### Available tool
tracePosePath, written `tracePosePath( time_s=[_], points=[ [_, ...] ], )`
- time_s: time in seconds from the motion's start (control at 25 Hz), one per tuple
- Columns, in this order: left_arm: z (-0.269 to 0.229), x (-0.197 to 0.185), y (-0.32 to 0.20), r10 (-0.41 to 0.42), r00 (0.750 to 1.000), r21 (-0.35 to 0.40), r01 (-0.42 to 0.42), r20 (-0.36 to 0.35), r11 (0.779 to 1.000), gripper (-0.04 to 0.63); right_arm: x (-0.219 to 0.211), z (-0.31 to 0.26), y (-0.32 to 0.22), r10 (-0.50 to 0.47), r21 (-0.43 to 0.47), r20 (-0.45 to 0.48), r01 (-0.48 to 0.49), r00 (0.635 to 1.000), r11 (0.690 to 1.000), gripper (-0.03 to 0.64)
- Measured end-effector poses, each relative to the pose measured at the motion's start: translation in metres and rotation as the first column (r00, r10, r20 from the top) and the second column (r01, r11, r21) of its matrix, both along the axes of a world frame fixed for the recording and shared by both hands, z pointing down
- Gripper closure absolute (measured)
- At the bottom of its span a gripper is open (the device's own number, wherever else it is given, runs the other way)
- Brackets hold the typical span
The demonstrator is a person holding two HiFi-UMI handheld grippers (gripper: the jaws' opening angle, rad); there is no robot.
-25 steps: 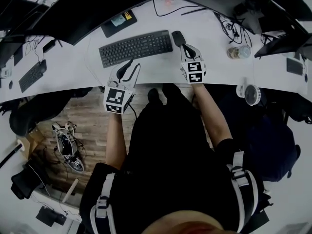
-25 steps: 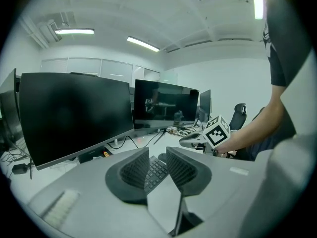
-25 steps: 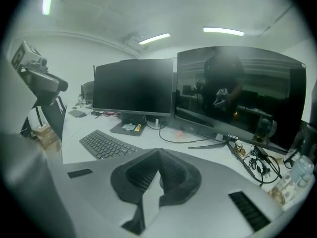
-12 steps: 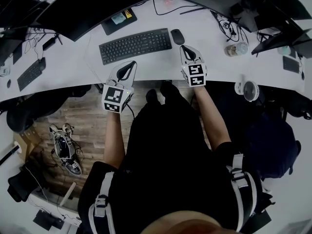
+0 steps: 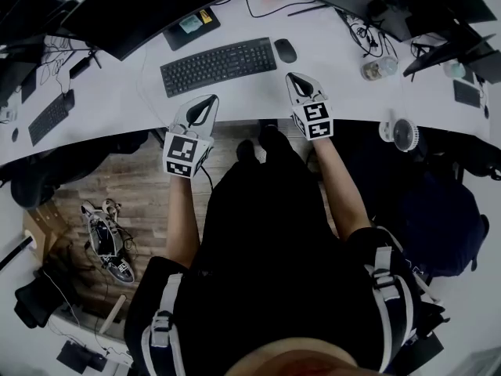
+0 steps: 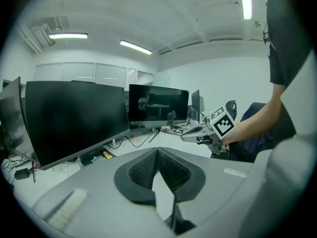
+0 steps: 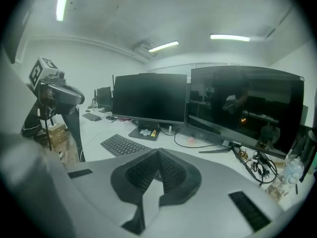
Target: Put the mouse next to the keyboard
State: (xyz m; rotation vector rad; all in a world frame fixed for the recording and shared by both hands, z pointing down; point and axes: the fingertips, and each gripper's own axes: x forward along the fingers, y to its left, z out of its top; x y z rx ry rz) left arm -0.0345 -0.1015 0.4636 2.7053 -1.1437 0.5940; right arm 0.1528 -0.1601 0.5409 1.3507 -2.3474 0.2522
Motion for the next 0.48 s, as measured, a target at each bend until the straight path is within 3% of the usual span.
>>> tracePosePath(
  time_s=[0.48],
  points=[
    [-0.004, -0.02, 0.02, 0.007, 1.0, 0.017, -0.007, 0.0, 1.0, 0.594, -0.012, 0.0, 0.023, 0.017, -0.004, -0.005, -0.017, 1.0, 1.0, 0.615]
  ],
)
